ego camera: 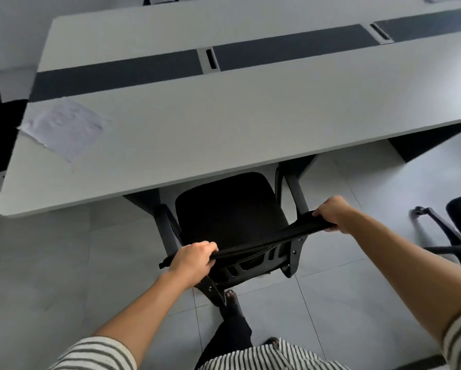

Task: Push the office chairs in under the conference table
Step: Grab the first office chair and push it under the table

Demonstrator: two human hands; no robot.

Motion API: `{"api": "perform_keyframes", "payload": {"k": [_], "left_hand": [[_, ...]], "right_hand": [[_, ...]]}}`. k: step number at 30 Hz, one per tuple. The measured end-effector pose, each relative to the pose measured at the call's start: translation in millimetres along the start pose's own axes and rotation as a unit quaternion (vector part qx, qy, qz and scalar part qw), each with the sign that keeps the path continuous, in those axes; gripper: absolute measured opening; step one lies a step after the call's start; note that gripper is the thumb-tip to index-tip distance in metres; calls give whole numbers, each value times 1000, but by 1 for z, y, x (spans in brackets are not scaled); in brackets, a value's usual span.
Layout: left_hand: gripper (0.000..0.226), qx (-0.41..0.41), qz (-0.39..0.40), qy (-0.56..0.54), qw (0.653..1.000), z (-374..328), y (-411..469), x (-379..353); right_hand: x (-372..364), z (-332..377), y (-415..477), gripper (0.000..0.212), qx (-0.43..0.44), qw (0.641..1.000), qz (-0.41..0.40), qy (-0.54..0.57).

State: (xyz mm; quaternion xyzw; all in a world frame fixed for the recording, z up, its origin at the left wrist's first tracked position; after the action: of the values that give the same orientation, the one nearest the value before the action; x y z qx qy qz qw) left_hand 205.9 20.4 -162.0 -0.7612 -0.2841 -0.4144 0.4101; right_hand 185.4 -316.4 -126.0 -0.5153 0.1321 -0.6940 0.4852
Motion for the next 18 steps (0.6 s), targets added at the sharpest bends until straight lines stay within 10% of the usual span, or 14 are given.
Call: {"api": "perform_keyframes", "payload": {"k": [18], "left_hand": [[21, 96, -22, -10, 995, 4, 99, 53]], "right_hand": [[32, 88, 89, 4, 19, 999, -3, -46]]}}
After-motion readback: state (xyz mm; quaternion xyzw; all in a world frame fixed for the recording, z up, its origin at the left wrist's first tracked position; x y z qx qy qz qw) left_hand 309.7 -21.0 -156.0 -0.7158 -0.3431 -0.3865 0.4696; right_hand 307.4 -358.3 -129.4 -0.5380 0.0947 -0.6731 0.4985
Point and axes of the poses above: each hand's wrist, its own y-axis towards the middle knuckle, its own x-axis out of the back of the hand, z = x × y, the point moved 4 cm from there along y, towards the middle knuckle, and after that the axes turned 3 degrees about x, right-handed, at the moved point
